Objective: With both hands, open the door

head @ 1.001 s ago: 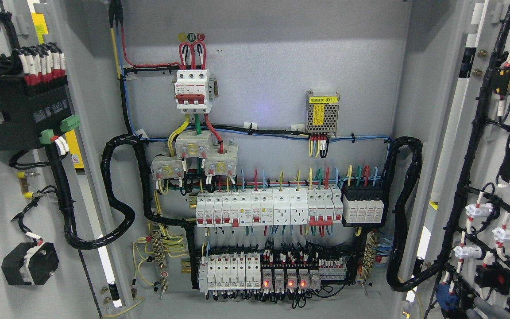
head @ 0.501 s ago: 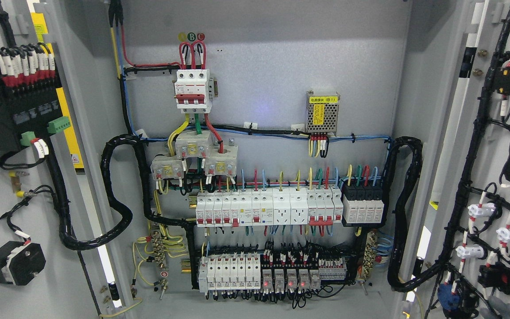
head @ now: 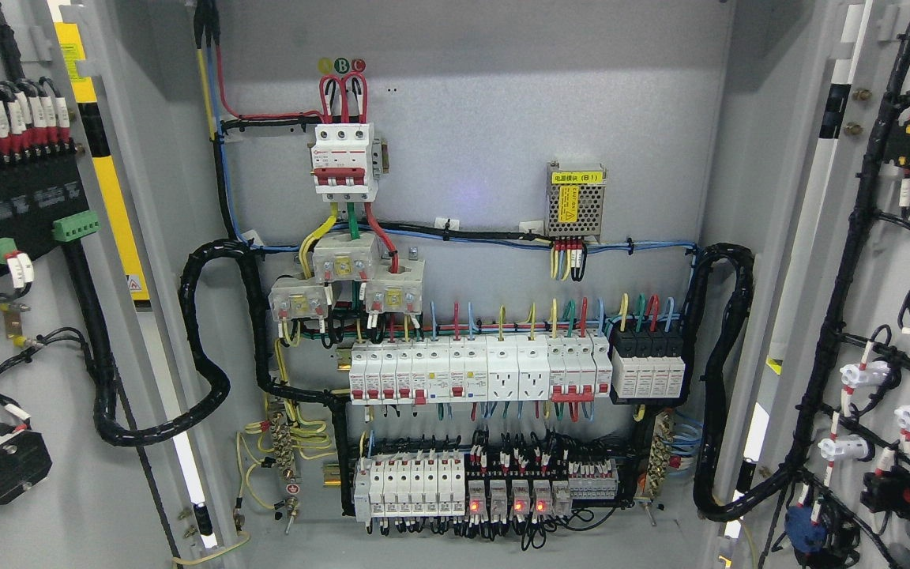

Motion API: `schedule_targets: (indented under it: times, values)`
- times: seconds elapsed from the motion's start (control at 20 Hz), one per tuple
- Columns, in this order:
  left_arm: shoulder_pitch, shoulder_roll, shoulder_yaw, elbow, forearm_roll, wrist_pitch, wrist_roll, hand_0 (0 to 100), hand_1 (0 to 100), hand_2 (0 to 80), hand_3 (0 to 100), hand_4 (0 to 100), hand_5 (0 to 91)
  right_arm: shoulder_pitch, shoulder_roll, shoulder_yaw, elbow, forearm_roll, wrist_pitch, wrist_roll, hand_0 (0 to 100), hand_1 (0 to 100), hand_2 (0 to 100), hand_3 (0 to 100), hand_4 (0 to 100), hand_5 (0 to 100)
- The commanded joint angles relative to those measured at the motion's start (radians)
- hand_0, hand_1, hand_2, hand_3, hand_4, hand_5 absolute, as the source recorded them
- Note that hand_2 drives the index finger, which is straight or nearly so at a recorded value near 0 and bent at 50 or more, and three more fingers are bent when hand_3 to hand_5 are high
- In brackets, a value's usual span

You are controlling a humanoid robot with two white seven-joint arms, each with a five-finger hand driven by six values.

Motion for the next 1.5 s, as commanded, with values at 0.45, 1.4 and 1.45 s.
schedule_targets:
  times: [0.45, 1.4, 1.45]
  values:
    - [-0.074, 0.17, 0.067, 0.232, 0.019, 0.012, -0.053, 0, 0, 0.0, 0, 0, 0.0, 0.019, 0.011, -0.057, 0.0, 0.0, -0.003, 0.0, 20, 12, 0, 0, 0, 0]
    - [-0.172, 0.25, 0.064, 0.404, 0.033, 0.021, -0.053, 0, 0, 0.0, 0, 0, 0.0, 0.028, 0.022, -0.132, 0.033, 0.0, 0.0, 0.002, 20, 12, 0, 0, 0, 0]
    - [-0.174, 0.25, 0.064, 0.404, 0.035, 0.021, -0.053, 0, 0, 0.0, 0, 0, 0.0, 0.028, 0.022, -0.134, 0.034, -0.002, 0.0, 0.002, 20, 12, 0, 0, 0, 0]
